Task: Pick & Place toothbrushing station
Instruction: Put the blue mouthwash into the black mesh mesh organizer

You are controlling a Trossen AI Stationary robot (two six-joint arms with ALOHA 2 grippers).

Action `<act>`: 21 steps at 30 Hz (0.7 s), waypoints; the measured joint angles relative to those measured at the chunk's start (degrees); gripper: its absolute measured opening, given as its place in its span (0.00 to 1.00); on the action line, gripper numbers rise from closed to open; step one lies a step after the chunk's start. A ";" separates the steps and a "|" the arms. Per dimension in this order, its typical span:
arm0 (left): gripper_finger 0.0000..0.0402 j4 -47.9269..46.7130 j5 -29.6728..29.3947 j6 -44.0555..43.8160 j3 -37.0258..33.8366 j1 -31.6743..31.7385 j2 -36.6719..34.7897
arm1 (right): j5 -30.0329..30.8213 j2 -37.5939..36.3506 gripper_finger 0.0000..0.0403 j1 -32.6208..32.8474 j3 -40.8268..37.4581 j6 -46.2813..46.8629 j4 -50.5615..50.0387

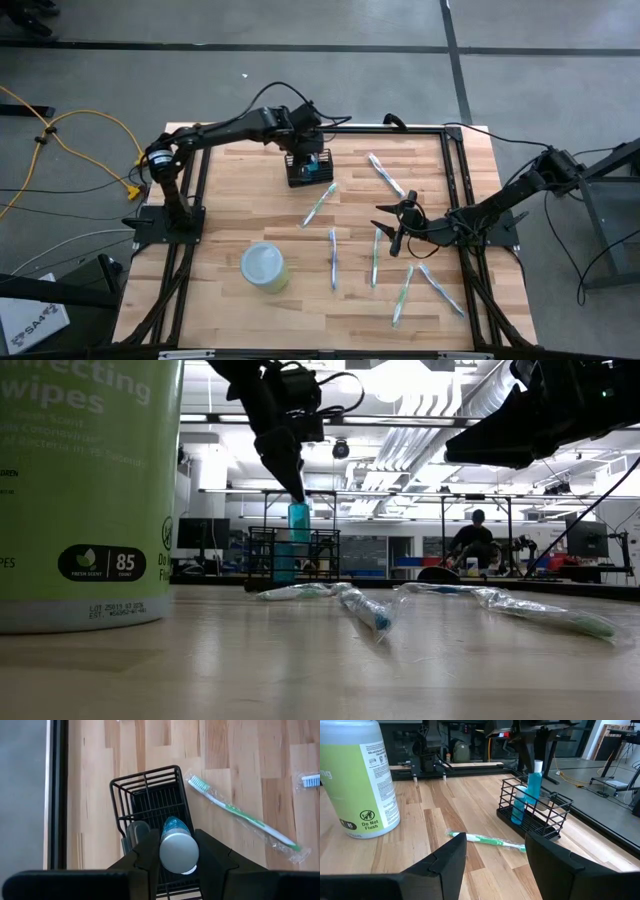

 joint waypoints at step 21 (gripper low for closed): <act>0.24 0.67 1.66 -0.92 -0.04 1.81 5.98 | 0.01 -0.02 0.48 -0.02 0.04 -0.01 -0.09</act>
